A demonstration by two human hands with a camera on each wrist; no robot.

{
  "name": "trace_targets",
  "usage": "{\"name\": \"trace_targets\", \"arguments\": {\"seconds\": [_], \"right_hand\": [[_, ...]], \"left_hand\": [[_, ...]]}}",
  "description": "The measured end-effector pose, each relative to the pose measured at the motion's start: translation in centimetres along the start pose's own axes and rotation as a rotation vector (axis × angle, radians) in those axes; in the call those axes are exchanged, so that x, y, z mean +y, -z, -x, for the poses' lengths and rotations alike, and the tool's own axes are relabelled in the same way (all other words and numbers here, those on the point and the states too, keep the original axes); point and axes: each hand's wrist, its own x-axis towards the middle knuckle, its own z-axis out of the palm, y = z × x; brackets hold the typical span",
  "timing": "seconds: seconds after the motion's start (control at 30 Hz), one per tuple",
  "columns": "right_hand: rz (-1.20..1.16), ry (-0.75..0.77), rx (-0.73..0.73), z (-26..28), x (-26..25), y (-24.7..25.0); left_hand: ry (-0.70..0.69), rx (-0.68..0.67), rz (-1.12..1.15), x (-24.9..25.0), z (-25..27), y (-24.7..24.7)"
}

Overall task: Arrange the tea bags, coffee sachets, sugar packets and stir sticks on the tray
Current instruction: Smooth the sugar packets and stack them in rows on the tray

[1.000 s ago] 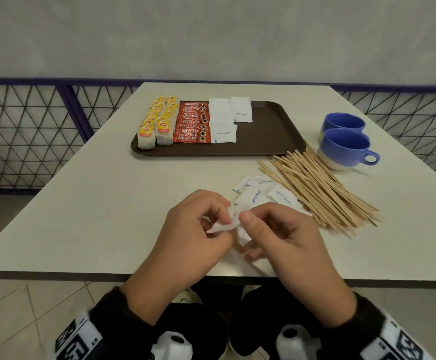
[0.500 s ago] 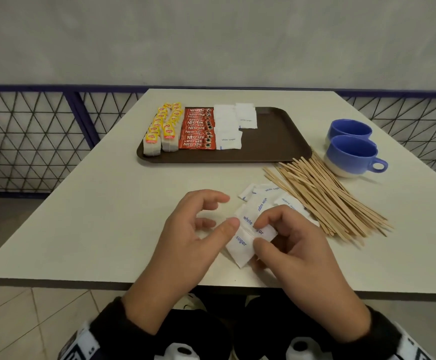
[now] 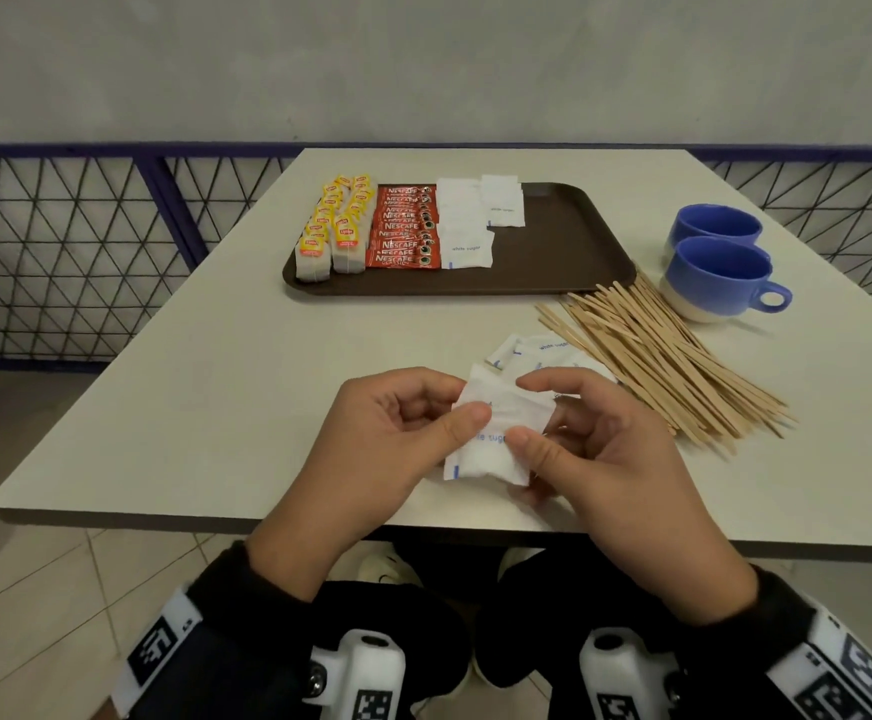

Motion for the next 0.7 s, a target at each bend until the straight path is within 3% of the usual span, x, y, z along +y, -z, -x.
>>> {"name": "trace_targets", "arguments": {"seconds": [0.13, 0.4, 0.7], "right_hand": [[-0.097, -0.047, 0.024, 0.13, -0.52, 0.18], [0.056, 0.012, -0.049, 0.40, 0.01, 0.25], [-0.009, 0.017, -0.015, 0.59, -0.12, 0.13]], "left_hand": [[0.013, 0.020, 0.009, -0.19, 0.02, -0.01], [0.027, 0.037, -0.051, 0.02, 0.12, -0.28], [0.057, -0.081, -0.041, 0.11, 0.19, 0.05]]}}
